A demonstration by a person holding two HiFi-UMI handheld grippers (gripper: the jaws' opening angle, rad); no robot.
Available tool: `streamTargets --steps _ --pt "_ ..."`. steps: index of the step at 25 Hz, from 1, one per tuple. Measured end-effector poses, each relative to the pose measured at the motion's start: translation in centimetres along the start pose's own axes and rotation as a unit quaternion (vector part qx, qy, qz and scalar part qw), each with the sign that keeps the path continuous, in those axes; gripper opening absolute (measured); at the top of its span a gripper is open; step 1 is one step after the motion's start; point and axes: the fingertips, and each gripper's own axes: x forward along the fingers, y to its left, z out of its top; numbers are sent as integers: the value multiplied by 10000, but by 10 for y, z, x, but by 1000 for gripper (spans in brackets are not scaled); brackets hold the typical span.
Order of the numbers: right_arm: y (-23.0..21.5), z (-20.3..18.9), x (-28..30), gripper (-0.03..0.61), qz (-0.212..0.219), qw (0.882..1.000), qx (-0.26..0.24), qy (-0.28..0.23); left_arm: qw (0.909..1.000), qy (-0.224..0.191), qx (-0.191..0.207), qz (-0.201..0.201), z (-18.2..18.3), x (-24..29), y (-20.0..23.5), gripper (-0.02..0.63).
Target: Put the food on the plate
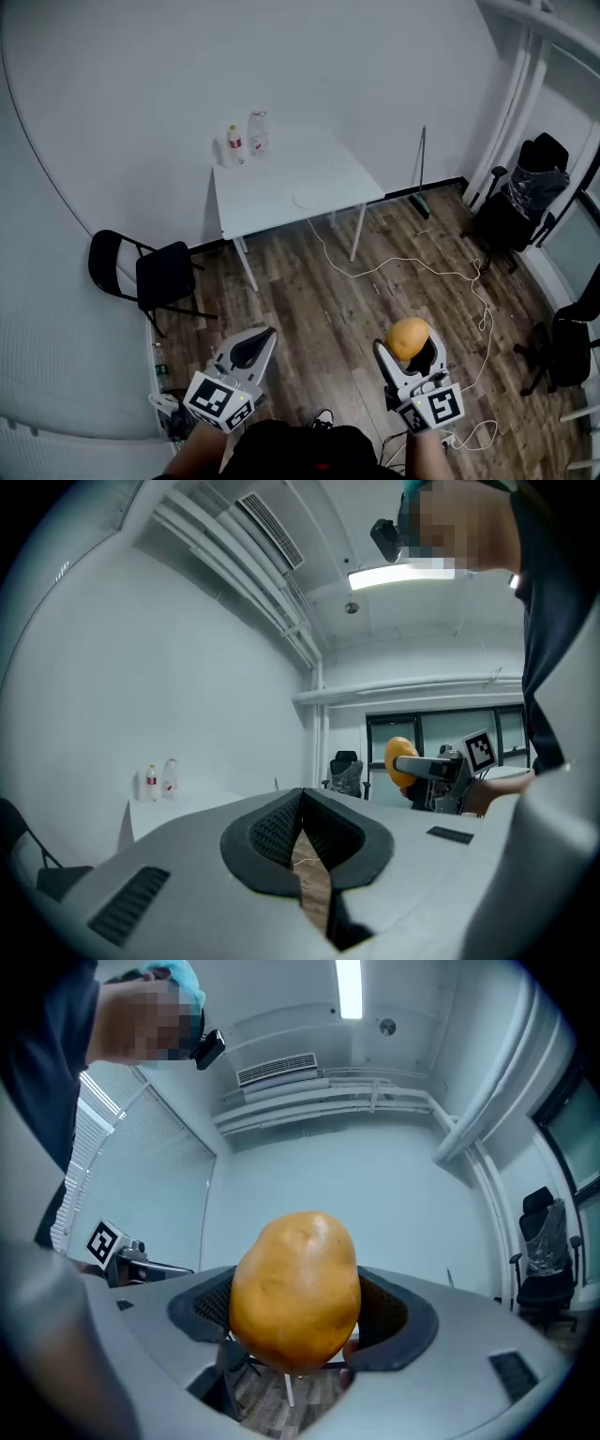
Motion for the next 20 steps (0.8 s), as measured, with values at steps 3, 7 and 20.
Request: streamTargets --steps 3,7,20 --pt "-31 -17 6 376 53 9999 137 66 9996 237 107 69 -5 25 -4 23" --pt "-71 -22 2 376 -39 9993 373 -21 9995 269 21 181 -1 64 -10 23" --pt "-127 -47 53 376 -315 9983 -80 488 10000 -16 -56 -48 -4 148 41 23"
